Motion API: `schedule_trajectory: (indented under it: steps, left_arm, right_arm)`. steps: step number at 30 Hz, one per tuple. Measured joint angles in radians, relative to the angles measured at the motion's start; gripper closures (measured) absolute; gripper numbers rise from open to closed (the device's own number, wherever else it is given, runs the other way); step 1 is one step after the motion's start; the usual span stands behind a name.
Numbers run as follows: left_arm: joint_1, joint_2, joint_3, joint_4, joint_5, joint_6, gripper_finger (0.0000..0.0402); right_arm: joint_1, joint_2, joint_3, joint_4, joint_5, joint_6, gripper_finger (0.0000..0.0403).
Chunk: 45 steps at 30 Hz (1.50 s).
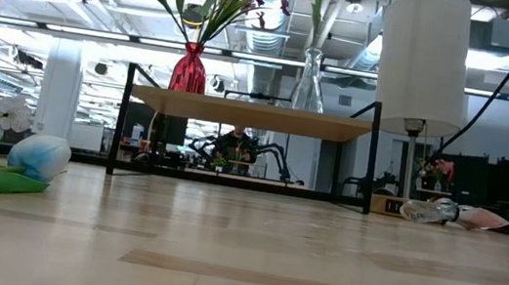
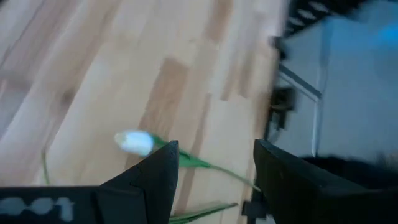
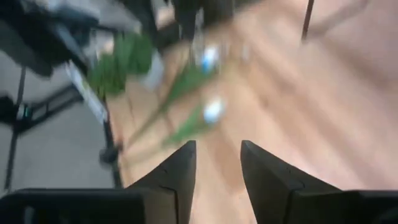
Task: Pick and place flowers into a vace then onto a shelf
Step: Put the right white flower into the transparent vase on the shelf
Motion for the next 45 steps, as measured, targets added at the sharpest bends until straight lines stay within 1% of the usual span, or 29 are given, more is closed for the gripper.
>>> schedule_trajectory:
  steps: [4, 6, 8, 12, 14, 17, 20, 27, 31, 35, 41, 45]
  left_arm:
    - [-0.053, 0.100, 0.000, -0.014, -0.108, -0.215, 0.0205]
    - [-0.075, 0.158, 0.001, -0.016, -0.138, -0.312, 0.0205]
    - [-0.096, 0.215, 0.005, -0.016, -0.150, -0.414, 0.0205]
    - [-0.135, 0.325, 0.005, -0.014, -0.145, -0.576, 0.0205]
    - [-0.150, 0.370, 0.005, -0.013, -0.118, -0.638, 0.0205]
    - [-0.171, 0.422, 0.005, 0.010, -0.085, -0.721, 0.0205]
    - [-0.191, 0.454, 0.005, 0.073, -0.078, -0.789, 0.0205]
    - [-0.231, 0.554, 0.006, 0.154, -0.087, -0.895, 0.0205]
    - [-0.244, 0.602, 0.006, 0.186, -0.129, -0.932, 0.0205]
    - [-0.246, 0.630, 0.007, 0.204, -0.155, -0.942, 0.0205]
    - [-0.244, 0.649, 0.012, 0.193, -0.181, -0.940, 0.0205]
    - [-0.243, 0.690, 0.027, 0.193, -0.173, -0.929, 0.0205]
  right_arm:
    - [0.040, 0.000, 0.000, -0.168, -0.105, 0.161, 0.0291]
    - [0.063, 0.000, 0.000, -0.246, -0.138, 0.231, 0.0291]
    - [0.090, 0.000, 0.000, -0.313, -0.148, 0.281, 0.0291]
    - [0.156, 0.000, 0.000, -0.393, -0.148, 0.341, 0.0290]
    - [0.189, 0.000, 0.000, -0.409, -0.147, 0.344, 0.0290]
    - [0.234, 0.000, 0.000, -0.430, -0.144, 0.344, 0.0290]
    - [0.277, 0.000, 0.000, -0.443, -0.108, 0.345, 0.0290]
    - [0.362, 0.004, 0.000, -0.449, -0.037, 0.361, 0.0290]
    - [0.394, 0.004, 0.000, -0.473, 0.018, 0.401, 0.0290]
    - [0.414, 0.004, 0.000, -0.507, 0.037, 0.433, 0.0290]
    - [0.417, 0.004, 0.000, -0.509, 0.061, 0.433, 0.0290]
    - [0.412, 0.004, 0.000, -0.523, 0.064, 0.433, 0.0290]
